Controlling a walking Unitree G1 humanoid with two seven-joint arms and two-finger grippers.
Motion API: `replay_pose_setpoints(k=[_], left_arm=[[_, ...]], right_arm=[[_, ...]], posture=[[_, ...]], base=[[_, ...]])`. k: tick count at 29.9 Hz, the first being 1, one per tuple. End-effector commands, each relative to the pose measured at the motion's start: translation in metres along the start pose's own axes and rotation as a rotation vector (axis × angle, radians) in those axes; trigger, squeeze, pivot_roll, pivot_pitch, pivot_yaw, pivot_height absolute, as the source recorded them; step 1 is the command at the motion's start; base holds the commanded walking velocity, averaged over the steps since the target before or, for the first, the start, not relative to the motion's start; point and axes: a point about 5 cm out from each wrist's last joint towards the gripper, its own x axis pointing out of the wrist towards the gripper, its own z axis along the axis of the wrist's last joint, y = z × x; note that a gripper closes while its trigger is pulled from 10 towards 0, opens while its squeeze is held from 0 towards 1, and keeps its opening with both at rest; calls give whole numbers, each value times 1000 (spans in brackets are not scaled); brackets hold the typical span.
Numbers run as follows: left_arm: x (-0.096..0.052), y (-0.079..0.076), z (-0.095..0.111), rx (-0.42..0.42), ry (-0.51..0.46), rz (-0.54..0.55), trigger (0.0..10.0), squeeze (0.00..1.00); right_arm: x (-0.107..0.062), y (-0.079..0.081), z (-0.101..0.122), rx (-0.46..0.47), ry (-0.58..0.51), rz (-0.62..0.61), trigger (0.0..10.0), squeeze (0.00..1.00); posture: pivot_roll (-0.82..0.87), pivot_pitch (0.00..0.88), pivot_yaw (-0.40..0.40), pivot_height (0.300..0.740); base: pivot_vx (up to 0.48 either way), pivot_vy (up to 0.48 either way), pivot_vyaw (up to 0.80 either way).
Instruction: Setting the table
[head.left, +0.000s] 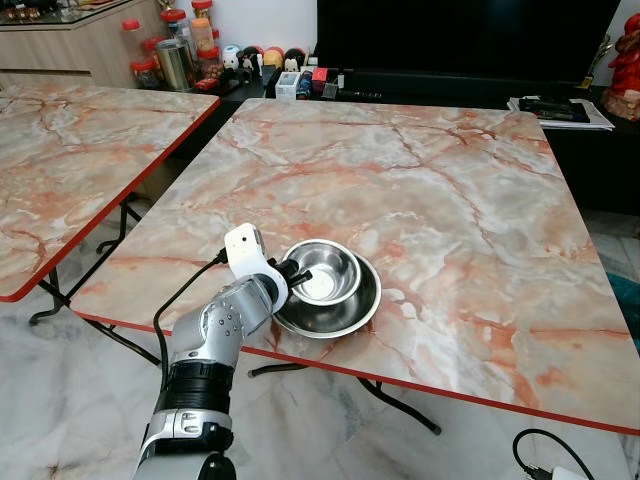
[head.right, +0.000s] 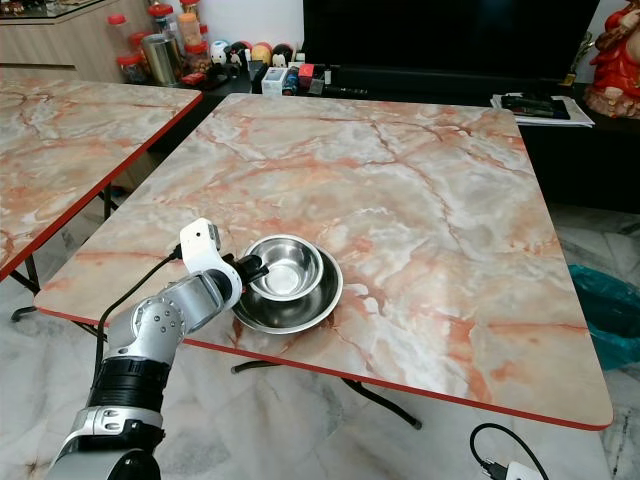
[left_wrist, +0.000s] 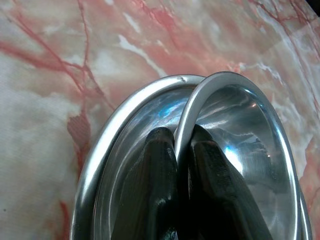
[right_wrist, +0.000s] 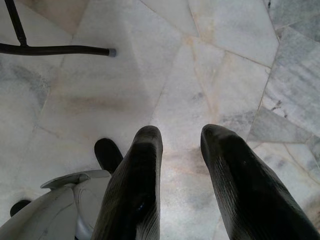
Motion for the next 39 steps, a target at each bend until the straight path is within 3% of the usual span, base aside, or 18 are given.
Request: replay_pose_setpoints(k=[1,29,30,32,33,34,35,39], left_arm=[[1,-3,2,0,11,-1,10000,0],[1,-3,-3,5,62,3,10000,0],[1,-3,-3,7,62,3,10000,114],[1,-3,-4,10,64,2,10000,145],[1,-3,-4,11,66,0,10000,259],[1,-3,-4,12,67,0,10000,259],[1,-3,-4,12,67,-1,10000,329],[2,-3,-4,13,69,-2,10000,341]], right_arm=[[0,0,-3,13,9,-4,10000,0],[0,0,-2,17,8,-4,10000,0],[0,0,-2,17,8,-4,10000,0],[0,0,-2,17,8,-4,10000,0],[0,0,-2,18,8,-5,10000,0],[0,0,-2,18,7,-5,10000,0],[0,0,-2,18,7,-5,10000,0],[0,0,-2,18,7,-5,10000,0]], posture=[[-5,79,48,740],[-6,78,51,740],[-6,78,51,740],[-6,78,51,740],[-7,77,52,740],[-7,77,52,740],[-7,77,52,740],[-7,76,51,740]], base=[[0,0,0],[0,0,0],[0,0,0],[0,0,0],[0,0,0],[0,0,0],[0,0,0],[0,0,0]])
